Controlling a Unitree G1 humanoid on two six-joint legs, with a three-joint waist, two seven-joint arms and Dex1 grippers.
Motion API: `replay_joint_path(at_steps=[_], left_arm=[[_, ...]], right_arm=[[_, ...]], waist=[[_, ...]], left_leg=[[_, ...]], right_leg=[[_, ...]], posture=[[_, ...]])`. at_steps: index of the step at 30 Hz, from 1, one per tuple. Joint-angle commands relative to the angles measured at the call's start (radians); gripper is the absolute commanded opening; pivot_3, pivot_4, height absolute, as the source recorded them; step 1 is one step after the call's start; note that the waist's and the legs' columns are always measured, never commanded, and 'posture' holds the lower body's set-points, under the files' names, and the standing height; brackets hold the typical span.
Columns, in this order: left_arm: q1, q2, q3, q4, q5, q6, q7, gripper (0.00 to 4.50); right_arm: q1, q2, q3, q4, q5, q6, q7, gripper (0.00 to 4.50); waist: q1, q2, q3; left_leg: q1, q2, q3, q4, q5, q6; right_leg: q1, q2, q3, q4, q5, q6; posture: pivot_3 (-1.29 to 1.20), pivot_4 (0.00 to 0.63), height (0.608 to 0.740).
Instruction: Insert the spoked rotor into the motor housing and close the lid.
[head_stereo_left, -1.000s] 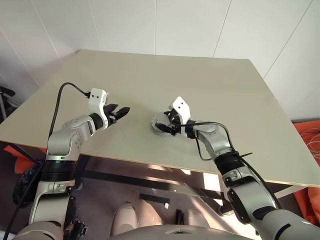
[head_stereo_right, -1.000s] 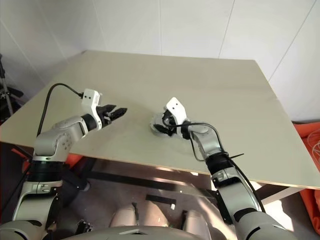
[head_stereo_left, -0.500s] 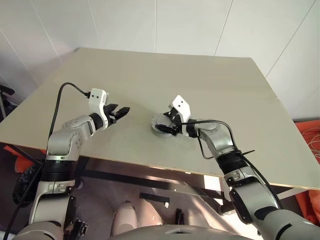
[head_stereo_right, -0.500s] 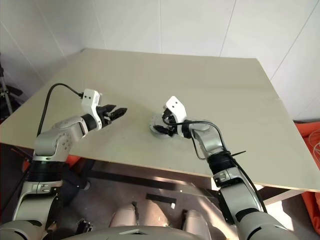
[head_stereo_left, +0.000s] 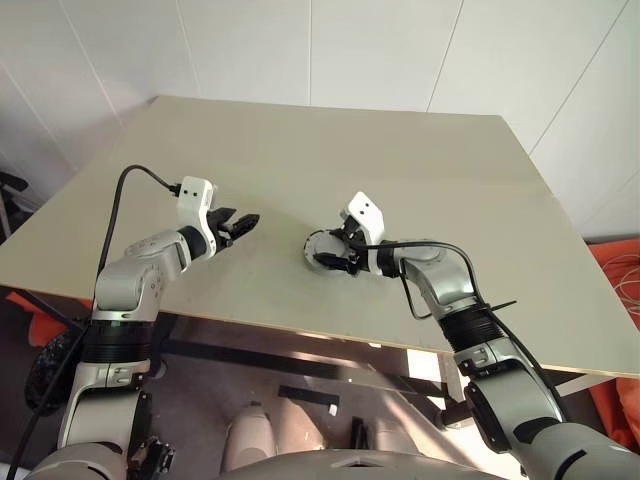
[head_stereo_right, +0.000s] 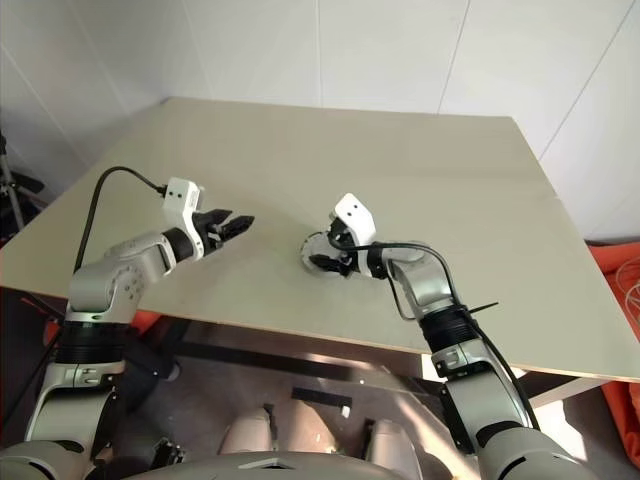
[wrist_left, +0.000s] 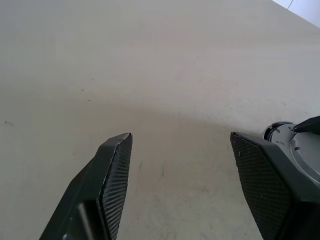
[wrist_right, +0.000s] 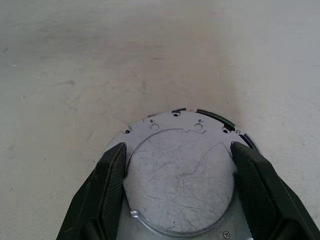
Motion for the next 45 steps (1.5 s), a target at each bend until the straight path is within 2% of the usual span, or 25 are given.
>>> replay_joint_path(at_steps=[1,19,36,45], left_arm=[[-0.015,0.003,0.011,-0.027,0.002,-0.015,0.001,3.3],[-0.011,-0.001,0.006,-0.031,0.003,-0.011,0.002,3.3],[-0.009,0.0,0.007,-0.033,0.004,-0.014,0.003,3.3],[-0.015,-0.001,0.004,-0.024,0.006,-0.016,0.001,3.3]], right_arm=[[-0.011,0.012,-0.007,-0.006,0.01,-0.002,-0.013,3.2],[-0.053,0.031,-0.051,-0.008,0.028,0.008,-0.073,3.2],[-0.018,-0.008,0.015,0.048,-0.035,-0.065,-0.051,3.2],[-0.04,0.005,-0.001,0.064,-0.014,-0.062,-0.055,3.2]], waist=[[-0.001,0.0,0.0],[0.001,0.0,0.0],[0.001,0.0,0.0],[0.001,0.0,0.0]], left_leg=[[0.0,0.0,0.0,0.0,0.0,0.0],[0.001,0.0,0.0,0.0,0.001,-0.001],[0.0,0.0,0.0,0.001,0.001,-0.001],[0.002,0.0,0.0,0.002,0.001,-0.001]], right_leg=[[0.0,0.0,0.0,0.0,0.0,0.0],[0.0,0.0,0.0,0.002,0.0,0.0],[-0.001,0.0,0.0,0.002,0.0,0.0],[0.001,0.0,0.0,0.002,0.0,0.0]], posture=[[0.0,0.0,0.74],[0.0,0.0,0.74],[0.0,0.0,0.74],[0.0,0.0,0.74]])
